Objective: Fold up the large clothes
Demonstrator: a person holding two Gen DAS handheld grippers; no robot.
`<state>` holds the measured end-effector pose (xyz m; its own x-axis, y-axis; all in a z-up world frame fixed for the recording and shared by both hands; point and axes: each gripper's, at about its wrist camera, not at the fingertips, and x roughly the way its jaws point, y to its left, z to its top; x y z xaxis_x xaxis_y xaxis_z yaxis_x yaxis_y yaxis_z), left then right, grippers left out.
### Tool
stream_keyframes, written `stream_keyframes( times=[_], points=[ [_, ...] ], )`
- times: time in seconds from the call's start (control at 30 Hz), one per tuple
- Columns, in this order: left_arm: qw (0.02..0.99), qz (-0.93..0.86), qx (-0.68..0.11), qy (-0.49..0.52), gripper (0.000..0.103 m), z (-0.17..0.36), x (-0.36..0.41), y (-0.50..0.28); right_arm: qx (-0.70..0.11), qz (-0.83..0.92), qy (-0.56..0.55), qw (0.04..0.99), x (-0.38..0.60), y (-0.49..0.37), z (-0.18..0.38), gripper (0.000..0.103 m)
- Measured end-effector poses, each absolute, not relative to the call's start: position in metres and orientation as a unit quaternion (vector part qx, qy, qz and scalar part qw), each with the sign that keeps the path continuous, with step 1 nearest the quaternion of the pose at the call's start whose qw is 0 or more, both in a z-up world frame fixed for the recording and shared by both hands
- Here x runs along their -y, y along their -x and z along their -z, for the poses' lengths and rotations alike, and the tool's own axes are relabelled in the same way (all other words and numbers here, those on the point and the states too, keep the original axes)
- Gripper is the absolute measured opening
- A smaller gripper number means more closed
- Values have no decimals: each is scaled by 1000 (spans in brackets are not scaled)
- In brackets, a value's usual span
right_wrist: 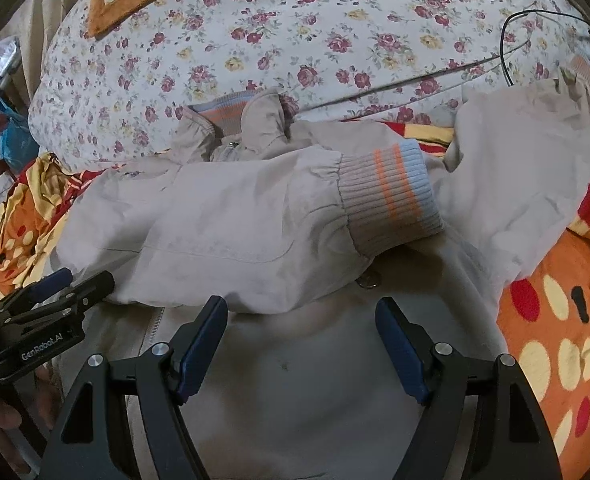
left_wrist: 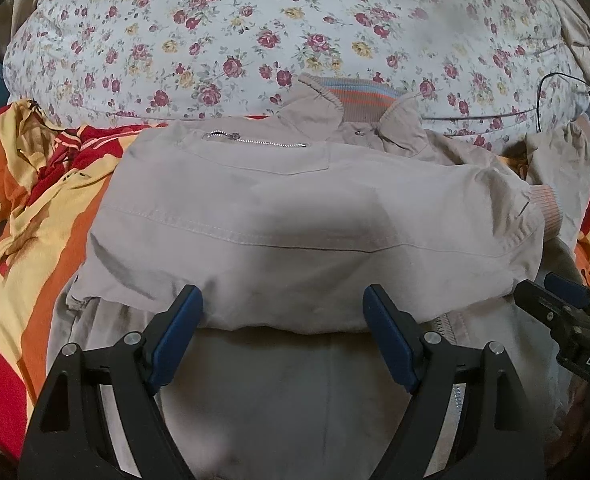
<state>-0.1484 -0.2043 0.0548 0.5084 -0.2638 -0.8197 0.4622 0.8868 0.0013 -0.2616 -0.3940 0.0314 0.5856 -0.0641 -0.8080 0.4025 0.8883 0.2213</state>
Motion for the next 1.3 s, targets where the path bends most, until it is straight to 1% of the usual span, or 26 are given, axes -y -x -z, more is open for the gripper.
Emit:
stream_keyframes(
  times=[0.4, 0.6, 0.7, 0.8, 1.0, 1.13, 1.23, 1.27, 1.3],
  points=[
    [869, 209, -440, -88, 83, -68, 205, 138, -440, 146, -199, 863, 395, 264, -27, 78],
    [862, 203, -453, -103, 83, -56, 208, 132, -428, 147, -220, 864, 412, 272, -41, 78],
    [854, 200, -470, -99, 83, -47, 205, 126, -412, 180, -227, 864, 449, 281, -58, 78],
    [854, 203, -469, -97, 83, -49, 203, 127, -399, 231, -246, 853, 513, 291, -69, 78],
    [853, 206, -470, -98, 83, -47, 201, 126, -346, 360, -260, 826, 645, 319, -76, 77],
    [858, 201, -465, -86, 83, -46, 202, 122, -309, 438, -262, 802, 704, 329, -79, 78],
    [856, 203, -467, -87, 83, -45, 203, 120, -283, 462, -281, 792, 729, 334, -76, 78],
    [856, 204, -467, -87, 83, -44, 203, 120, -276, 454, -287, 797, 735, 333, -75, 76],
    [856, 204, -466, -88, 83, -44, 203, 120, -275, 444, -288, 803, 739, 329, -73, 68]
  ],
)
